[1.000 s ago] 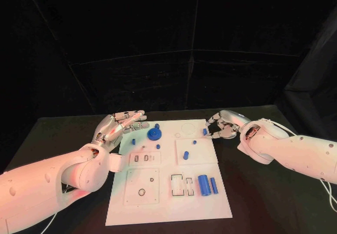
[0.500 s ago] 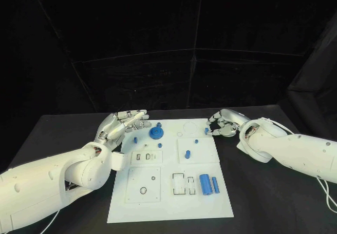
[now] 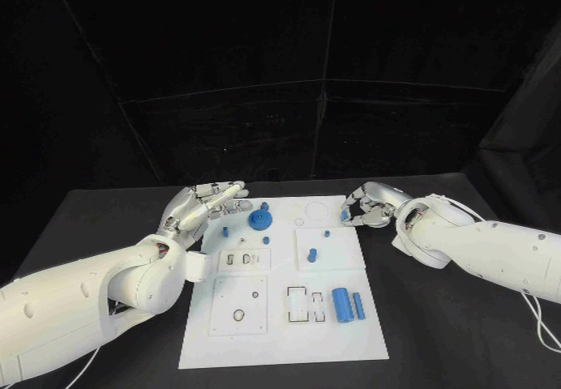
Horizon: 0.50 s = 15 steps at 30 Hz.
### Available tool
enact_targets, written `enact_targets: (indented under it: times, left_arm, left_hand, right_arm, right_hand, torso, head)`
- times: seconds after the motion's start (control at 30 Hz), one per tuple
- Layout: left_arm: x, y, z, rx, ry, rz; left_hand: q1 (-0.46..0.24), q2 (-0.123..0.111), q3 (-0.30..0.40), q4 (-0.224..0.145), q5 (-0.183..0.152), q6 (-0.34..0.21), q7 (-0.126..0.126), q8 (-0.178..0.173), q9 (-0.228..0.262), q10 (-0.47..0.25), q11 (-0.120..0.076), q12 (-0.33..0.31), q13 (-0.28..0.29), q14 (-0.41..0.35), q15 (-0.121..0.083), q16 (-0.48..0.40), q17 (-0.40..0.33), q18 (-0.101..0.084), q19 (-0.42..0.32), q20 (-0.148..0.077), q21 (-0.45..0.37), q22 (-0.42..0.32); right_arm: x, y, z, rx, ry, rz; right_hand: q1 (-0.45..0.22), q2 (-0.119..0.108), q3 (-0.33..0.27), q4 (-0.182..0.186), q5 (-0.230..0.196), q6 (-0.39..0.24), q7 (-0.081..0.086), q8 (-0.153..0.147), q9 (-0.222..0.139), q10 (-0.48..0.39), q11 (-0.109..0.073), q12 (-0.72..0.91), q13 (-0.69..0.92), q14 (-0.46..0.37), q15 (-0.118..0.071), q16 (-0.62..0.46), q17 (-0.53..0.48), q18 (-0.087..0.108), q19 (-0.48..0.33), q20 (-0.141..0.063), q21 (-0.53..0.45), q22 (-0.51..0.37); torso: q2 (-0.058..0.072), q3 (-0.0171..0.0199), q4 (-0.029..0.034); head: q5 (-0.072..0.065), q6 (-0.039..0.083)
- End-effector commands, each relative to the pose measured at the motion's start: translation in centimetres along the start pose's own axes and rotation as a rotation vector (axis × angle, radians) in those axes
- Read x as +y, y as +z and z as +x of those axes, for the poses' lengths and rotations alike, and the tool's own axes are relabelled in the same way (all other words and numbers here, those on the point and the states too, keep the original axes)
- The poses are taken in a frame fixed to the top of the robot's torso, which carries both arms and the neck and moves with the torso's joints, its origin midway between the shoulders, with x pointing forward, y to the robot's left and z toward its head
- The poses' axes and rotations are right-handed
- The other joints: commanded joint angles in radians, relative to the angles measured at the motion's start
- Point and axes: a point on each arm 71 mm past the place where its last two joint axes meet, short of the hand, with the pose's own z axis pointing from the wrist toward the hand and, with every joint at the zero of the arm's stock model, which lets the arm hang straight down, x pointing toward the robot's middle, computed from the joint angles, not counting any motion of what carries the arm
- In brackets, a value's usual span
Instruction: Assemble the parts on the task board
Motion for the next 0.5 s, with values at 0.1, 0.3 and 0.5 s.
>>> enact_targets:
  times: [0.1, 0.3, 0.5]
  left_arm:
    - [-0.12, 0.02, 0.12, 0.017, -0.001, 0.007]
    - [-0.11, 0.04, 0.12, 0.018, -0.001, 0.006]
    - [-0.10, 0.04, 0.11, 0.018, -0.001, 0.006]
  left_hand:
    - [-0.003, 0.009, 0.000, -0.008, 0.003, 0.002, 0.025, -0.007, -0.001, -0.002, 0.002, -0.003, -0.002, -0.004, 0.006, -0.006, -0.001, 0.006, 0.006, 0.000, -0.003, -0.002]
    - [-0.005, 0.010, 0.000, -0.007, 0.003, 0.002, 0.025, -0.007, -0.001, -0.003, 0.002, -0.004, -0.002, -0.004, 0.006, -0.007, -0.002, 0.006, 0.006, 0.000, -0.004, -0.002]
    - [-0.005, 0.010, 0.000, -0.007, 0.003, 0.002, 0.025, -0.007, -0.001, -0.003, 0.002, -0.004, -0.002, -0.004, 0.006, -0.007, -0.002, 0.006, 0.006, 0.000, -0.004, -0.002]
  right_arm:
    - [0.19, 0.13, 0.20, 0.027, -0.002, 0.000]
    - [0.26, 0.24, 0.26, 0.028, -0.002, 0.000]
    - [0.20, 0.33, 0.27, 0.026, -0.006, 0.006]
  right_hand:
    - [0.002, 0.004, 0.006, 0.000, -0.006, 0.006, 0.000, -0.005, -0.001, 0.055, 0.003, 0.007, 0.187, 0.037, 0.003, 0.003, -0.001, -0.015, 0.104, 0.004, 0.003, 0.263]
    - [-0.002, 0.009, 0.014, -0.002, -0.013, 0.018, -0.002, -0.007, -0.001, 0.058, 0.001, 0.009, 0.191, 0.037, 0.001, 0.004, -0.003, -0.015, 0.104, 0.003, 0.003, 0.263]
    - [-0.005, 0.022, 0.033, -0.008, -0.019, 0.058, -0.005, -0.003, 0.001, 0.061, -0.002, 0.011, 0.195, 0.036, -0.001, 0.006, -0.005, -0.015, 0.104, 0.001, 0.003, 0.263]
  torso:
    - [0.000, 0.0008, -0.0008]
    - [0.000, 0.0003, 0.0000]
    - [-0.001, 0.0005, -0.0006]
  head:
    - [-0.001, -0.004]
    - [-0.001, -0.004]
    - [0.000, -0.005]
